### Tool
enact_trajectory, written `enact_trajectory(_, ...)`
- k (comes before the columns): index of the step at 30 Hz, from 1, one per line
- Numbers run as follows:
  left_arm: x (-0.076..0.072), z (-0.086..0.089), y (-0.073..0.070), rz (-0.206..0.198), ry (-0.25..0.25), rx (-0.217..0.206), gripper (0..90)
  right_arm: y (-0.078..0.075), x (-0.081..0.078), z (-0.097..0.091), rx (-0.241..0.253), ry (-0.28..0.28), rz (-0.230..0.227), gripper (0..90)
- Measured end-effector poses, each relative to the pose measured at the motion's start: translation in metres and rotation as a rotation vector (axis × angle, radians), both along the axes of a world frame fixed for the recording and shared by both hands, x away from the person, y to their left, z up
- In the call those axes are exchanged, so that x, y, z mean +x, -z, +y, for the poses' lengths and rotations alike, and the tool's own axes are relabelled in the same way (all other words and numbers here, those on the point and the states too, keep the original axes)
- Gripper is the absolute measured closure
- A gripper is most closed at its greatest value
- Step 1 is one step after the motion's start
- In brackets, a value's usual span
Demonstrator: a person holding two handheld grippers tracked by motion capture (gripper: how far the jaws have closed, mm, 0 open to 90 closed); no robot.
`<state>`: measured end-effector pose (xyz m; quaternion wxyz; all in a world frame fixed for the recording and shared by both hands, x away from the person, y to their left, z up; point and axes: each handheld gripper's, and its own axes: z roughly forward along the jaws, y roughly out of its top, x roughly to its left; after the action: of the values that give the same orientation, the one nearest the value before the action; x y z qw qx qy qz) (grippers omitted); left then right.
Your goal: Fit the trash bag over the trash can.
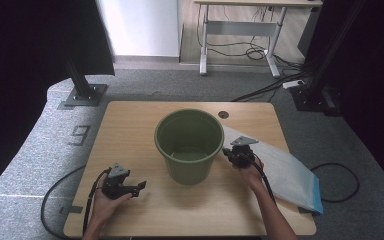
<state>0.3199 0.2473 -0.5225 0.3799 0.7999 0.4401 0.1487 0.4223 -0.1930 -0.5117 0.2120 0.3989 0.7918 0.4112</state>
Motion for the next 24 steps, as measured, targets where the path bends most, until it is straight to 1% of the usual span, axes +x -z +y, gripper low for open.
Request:
enact_trajectory(3,0.000,0.000,0.000,-0.004,-0.003,-0.001,17.1,-0.016,-0.005,-0.011,0.067,0.013,-0.039,88.7)
enact_trajectory(7,0.000,0.000,0.001,-0.002,-0.004,0.000,17.3,-0.036,-0.009,-0.026,0.156,0.051,-0.068,88.7)
enact_trajectory(8,0.000,0.000,0.001,-0.002,-0.004,0.000,17.3,-0.036,-0.009,-0.026,0.156,0.051,-0.068,88.7)
enact_trajectory(9,0.000,0.000,0.001,-0.002,-0.005,0.000,17.3,-0.041,-0.010,-0.029,0.172,0.057,-0.080,88.7)
enact_trajectory(10,0.000,0.000,0.001,-0.002,-0.007,-0.001,17.3,-0.053,-0.014,-0.035,0.197,0.072,-0.114,88.7)
enact_trajectory(11,0.000,0.000,0.001,-0.002,-0.007,-0.001,17.3,-0.053,-0.014,-0.035,0.197,0.072,-0.114,88.7)
enact_trajectory(12,0.000,0.000,0.001,-0.001,-0.010,-0.002,17.3,-0.063,-0.018,-0.041,0.236,0.085,-0.139,88.8)
enact_trajectory(16,0.000,0.001,0.001,-0.001,-0.011,-0.001,17.3,-0.080,-0.025,-0.050,0.283,0.107,-0.188,88.8)
enact_trajectory(17,0.000,0.001,0.001,-0.001,-0.011,-0.001,17.3,-0.080,-0.025,-0.050,0.283,0.107,-0.188,88.8)
enact_trajectory(18,0.000,0.001,0.001,-0.002,-0.012,-0.002,17.3,-0.089,-0.030,-0.052,0.294,0.113,-0.217,88.8)
enact_trajectory(20,0.000,0.001,0.001,-0.003,-0.012,-0.003,17.3,-0.098,-0.034,-0.052,0.305,0.116,-0.245,88.8)
enact_trajectory(21,0.000,0.001,0.001,-0.003,-0.012,-0.003,17.3,-0.098,-0.034,-0.052,0.305,0.116,-0.245,88.8)
enact_trajectory(22,0.000,0.001,0.001,-0.003,-0.012,-0.003,17.3,-0.108,-0.037,-0.053,0.308,0.117,-0.275,88.8)
enact_trajectory(24,0.000,0.001,0.001,-0.002,-0.014,-0.004,17.3,-0.117,-0.040,-0.054,0.328,0.119,-0.294,88.8)
